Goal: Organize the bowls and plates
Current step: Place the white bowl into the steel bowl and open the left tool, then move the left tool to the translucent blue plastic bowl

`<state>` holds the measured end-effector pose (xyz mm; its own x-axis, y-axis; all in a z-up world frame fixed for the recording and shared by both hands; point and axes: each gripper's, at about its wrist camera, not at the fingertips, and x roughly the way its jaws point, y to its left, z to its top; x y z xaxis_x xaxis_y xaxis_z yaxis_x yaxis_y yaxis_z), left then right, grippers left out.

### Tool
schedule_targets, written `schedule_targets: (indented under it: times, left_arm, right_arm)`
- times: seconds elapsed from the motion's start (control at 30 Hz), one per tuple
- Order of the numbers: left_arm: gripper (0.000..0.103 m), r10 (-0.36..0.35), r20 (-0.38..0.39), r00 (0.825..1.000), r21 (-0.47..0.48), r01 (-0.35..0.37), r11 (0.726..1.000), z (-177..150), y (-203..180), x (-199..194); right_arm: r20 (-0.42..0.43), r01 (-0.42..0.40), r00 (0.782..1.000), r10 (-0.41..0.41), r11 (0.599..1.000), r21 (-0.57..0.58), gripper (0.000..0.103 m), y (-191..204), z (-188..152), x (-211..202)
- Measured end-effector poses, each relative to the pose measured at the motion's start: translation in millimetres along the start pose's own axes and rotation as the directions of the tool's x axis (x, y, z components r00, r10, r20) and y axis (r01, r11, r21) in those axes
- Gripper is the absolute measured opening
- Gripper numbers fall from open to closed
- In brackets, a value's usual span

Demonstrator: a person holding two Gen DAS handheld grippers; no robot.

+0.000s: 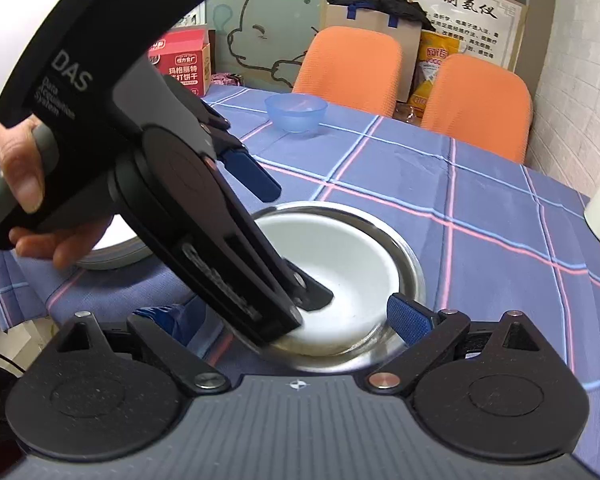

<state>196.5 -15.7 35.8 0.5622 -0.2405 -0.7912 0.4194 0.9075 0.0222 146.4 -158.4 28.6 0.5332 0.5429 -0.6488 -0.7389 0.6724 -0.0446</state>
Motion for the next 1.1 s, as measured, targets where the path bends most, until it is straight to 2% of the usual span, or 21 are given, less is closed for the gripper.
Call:
schedule_targets:
  times: [0.27,0.53,0.8,1.1]
  left_arm:
    - [0.094,0.032,0.04,0.999,-0.028,-0.031,0.999,-1,9,-16]
    - [0.094,0.094,0.054,0.994,-0.072,-0.09,0.993,-4,30,-25]
    - [0.095,0.125,0.074,0.989,-0.117,-0.116,0.986,-9,61,-36]
    - [0.095,0.149,0.088,0.985,-0.166,-0.133,0.977,-16,105,-41]
  right_arm:
    - [0.051,-0.005,0.999,0.002,0.998,0.062,0.085,-6,-11,-22]
    - [0.049,0.004,0.999,-0.01,0.992,0.129,0.086,-19,-7,-15]
    - [0.073,0.008,0.997,-0.02,0.987,0.162,0.086,-32,26,1]
    - [0.036,-0.016,0.999,0.013,0.996,0.087,0.086,-29,75,44]
